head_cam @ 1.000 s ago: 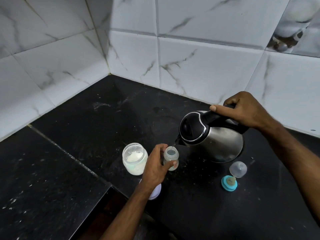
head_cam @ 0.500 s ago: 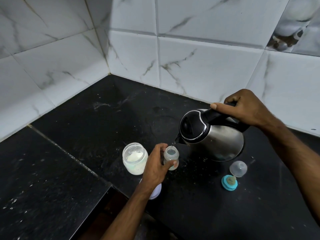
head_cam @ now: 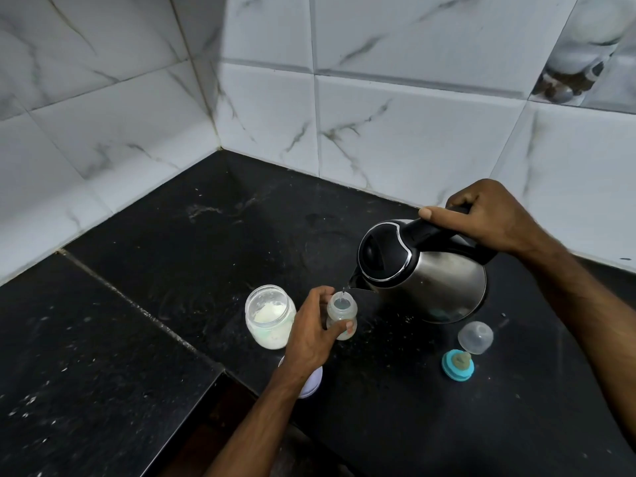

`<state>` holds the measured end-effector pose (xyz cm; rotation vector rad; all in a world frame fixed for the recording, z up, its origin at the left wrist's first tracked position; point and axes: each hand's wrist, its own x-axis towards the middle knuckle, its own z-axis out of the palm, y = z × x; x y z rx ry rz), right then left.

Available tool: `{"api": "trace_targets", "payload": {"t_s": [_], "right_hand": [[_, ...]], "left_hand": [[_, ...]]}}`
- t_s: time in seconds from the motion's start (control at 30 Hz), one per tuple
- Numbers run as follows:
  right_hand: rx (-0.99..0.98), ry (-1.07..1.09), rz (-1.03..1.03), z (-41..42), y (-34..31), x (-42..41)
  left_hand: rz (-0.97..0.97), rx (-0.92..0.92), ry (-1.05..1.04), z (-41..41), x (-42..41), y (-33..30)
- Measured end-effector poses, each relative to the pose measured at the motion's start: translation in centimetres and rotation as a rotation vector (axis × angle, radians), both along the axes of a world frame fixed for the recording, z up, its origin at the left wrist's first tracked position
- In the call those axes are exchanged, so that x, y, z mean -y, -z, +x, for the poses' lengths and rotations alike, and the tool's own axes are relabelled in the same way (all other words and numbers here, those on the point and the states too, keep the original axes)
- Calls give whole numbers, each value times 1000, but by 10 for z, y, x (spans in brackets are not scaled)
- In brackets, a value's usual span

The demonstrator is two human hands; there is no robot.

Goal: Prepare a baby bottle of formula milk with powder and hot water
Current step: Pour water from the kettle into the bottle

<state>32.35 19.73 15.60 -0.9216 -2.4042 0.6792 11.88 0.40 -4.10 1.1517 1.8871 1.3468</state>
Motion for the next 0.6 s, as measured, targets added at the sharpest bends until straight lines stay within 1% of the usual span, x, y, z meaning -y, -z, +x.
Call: {"api": "trace_targets", "payload": {"t_s": [0.6], "right_hand": [[5, 5, -1, 1, -1, 0]], "left_hand": [[-10, -15, 8, 0, -1, 0]]}}
